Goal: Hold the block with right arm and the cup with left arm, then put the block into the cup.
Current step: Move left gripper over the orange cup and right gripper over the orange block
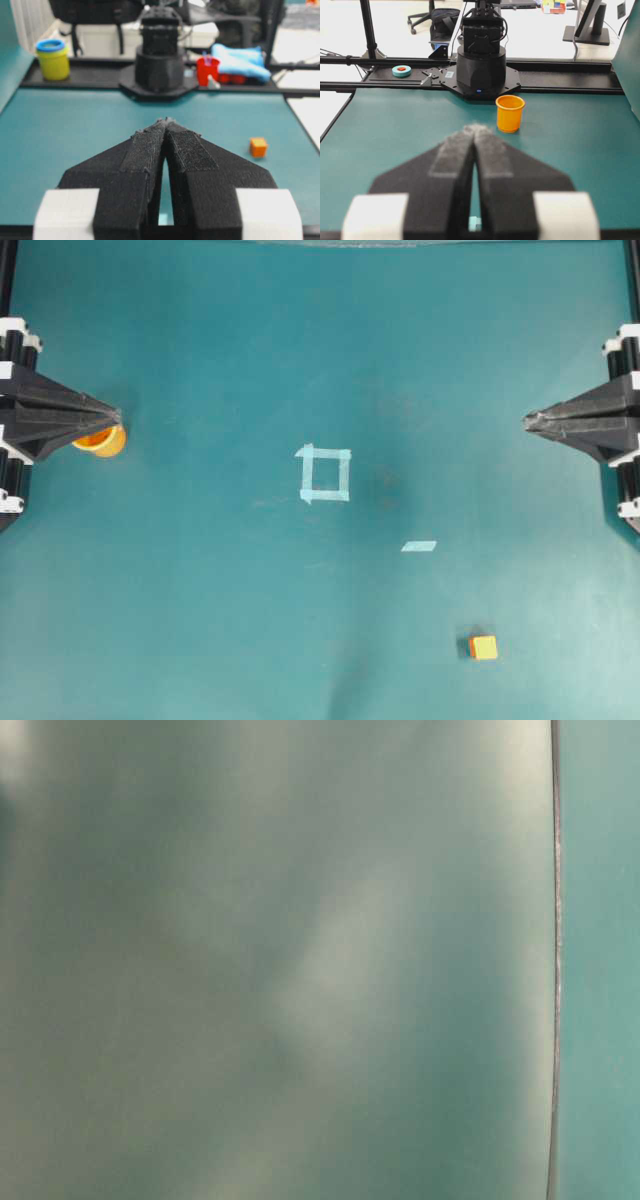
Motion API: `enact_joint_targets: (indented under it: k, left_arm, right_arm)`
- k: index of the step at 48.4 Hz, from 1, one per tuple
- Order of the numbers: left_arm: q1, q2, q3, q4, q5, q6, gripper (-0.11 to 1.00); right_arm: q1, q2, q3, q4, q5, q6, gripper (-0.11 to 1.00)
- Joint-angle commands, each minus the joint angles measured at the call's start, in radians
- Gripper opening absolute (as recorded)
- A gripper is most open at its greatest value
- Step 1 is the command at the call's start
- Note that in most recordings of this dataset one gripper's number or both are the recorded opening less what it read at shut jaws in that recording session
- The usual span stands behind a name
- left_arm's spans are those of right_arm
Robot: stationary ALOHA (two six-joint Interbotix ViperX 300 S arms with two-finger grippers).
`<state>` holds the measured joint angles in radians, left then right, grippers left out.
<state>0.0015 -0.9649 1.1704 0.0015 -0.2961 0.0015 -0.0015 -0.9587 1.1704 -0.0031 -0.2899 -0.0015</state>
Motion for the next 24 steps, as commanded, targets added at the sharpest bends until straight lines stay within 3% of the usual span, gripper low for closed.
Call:
enact_joint_targets:
  k: [1,17,24]
  left_arm:
    - [-0.002,-0.002,-0.014,0.002,0.043,-0.011,-0.01]
    - [0.044,-0.106,-0.032,0.002,0.279,-0.035,0.01]
    - [0.077,-0.147,-0.043,0.003,0.377,-0.049,0.07]
  right_arm:
    - [-0.003,0.003,-0.017,0.002,-0.002,0.008,0.00]
    - [-0.003,0.043,-0.074,0.003,0.192,0.071,0.00]
    - [-0.002,0.049,-0.074,0.005,0.218,0.109,0.00]
